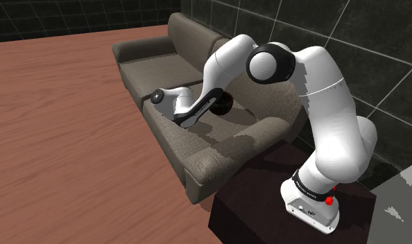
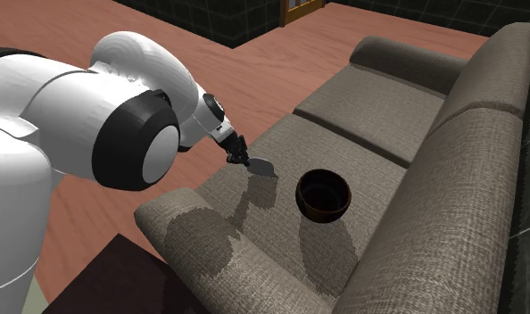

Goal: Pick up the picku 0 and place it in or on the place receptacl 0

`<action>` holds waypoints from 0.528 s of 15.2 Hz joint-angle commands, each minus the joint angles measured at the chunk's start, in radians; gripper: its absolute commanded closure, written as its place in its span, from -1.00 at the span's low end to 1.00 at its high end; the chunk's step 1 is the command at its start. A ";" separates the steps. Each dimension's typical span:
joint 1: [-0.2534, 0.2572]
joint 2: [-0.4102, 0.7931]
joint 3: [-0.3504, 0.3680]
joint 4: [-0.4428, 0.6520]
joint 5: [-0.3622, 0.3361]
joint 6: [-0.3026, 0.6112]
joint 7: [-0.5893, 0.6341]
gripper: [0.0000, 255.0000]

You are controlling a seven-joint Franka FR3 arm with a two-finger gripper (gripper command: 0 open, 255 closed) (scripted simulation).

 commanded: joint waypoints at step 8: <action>-0.010 -0.043 0.013 -0.019 0.019 -0.018 -0.021 1.00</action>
